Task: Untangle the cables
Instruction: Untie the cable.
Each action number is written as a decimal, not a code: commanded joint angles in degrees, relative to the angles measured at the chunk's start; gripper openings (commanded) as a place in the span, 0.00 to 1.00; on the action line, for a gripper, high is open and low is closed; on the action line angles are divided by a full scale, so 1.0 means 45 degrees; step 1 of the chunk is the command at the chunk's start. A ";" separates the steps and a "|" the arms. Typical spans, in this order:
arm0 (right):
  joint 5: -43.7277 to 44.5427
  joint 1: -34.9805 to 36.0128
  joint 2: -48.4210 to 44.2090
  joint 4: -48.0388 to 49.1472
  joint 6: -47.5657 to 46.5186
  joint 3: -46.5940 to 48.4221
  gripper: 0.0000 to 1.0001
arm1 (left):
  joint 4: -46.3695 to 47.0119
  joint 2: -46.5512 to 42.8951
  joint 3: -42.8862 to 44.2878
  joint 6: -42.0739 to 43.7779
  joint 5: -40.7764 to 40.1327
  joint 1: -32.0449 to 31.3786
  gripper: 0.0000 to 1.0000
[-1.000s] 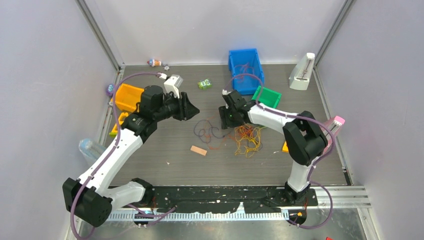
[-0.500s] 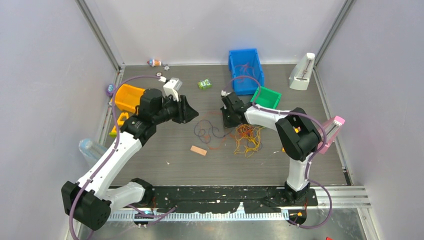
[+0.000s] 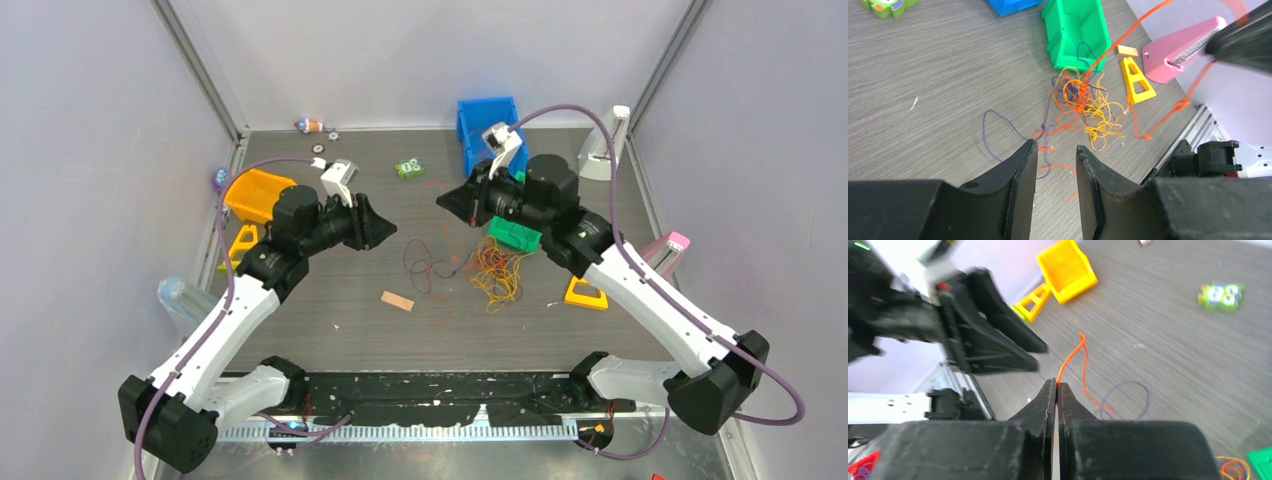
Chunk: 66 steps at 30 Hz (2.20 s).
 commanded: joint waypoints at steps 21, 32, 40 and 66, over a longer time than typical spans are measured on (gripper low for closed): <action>-0.0078 -0.0980 0.2122 -0.1526 0.1303 0.9096 0.05 | 0.7987 0.4049 -0.1112 -0.1736 0.1224 -0.0832 0.62; -0.2029 -0.2219 0.2843 -0.1533 0.2836 0.9954 0.05 | 1.1108 0.3545 -0.3488 0.3341 -0.0987 -0.1120 0.63; -0.2800 -0.2516 0.3127 -0.1532 0.3194 1.0196 0.05 | 1.2353 0.3356 -0.4622 0.8959 -0.3246 -0.2471 0.67; -0.3186 -0.2787 0.3279 -0.1474 0.3289 1.0227 0.05 | 1.5501 0.5755 -0.3278 0.9411 -0.0800 -0.2366 0.02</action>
